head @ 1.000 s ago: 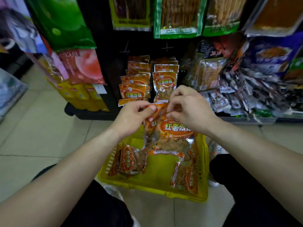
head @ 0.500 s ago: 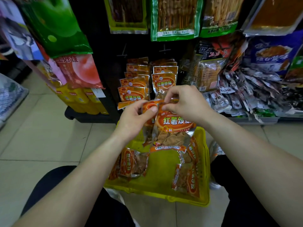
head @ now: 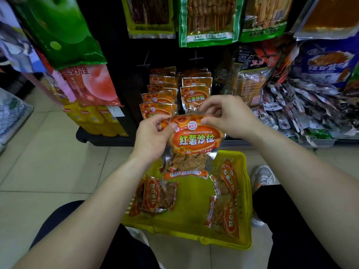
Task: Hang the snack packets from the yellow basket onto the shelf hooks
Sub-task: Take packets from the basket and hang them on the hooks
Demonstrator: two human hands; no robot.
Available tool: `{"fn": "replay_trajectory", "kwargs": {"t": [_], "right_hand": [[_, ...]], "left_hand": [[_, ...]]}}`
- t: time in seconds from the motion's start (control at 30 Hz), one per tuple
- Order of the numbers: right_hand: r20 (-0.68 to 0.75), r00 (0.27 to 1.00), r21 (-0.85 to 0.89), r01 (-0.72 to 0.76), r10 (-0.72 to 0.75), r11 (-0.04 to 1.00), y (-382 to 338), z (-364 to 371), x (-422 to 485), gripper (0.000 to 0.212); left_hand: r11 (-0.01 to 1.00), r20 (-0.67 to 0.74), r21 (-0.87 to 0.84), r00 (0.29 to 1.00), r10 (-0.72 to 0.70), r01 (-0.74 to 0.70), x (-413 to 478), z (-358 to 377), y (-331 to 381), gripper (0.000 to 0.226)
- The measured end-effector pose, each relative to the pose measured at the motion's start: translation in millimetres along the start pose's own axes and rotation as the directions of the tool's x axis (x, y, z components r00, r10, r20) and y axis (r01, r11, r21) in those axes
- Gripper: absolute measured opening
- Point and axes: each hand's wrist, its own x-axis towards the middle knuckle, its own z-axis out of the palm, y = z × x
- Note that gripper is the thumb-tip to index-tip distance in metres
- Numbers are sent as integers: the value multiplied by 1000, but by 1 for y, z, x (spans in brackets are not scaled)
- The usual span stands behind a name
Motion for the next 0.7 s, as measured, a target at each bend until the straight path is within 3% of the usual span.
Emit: {"fn": "replay_trajectory", "kwargs": {"t": [0.13,0.37,0.7], "right_hand": [[14,1000,-13,11,-11,1000,4,-4,2,8],[28,999,-56,-20,21,998,6,-2,11,11],[123,992,10,-18,17,1000,19,0,20,4]], "left_hand": [[1000,66,-21,998,5,-3,2,0,0,23],[998,55,-53,998,-19,21,7,5,-3,21],[995,15,96,1000,-13,12,14,9,-10,22]]}}
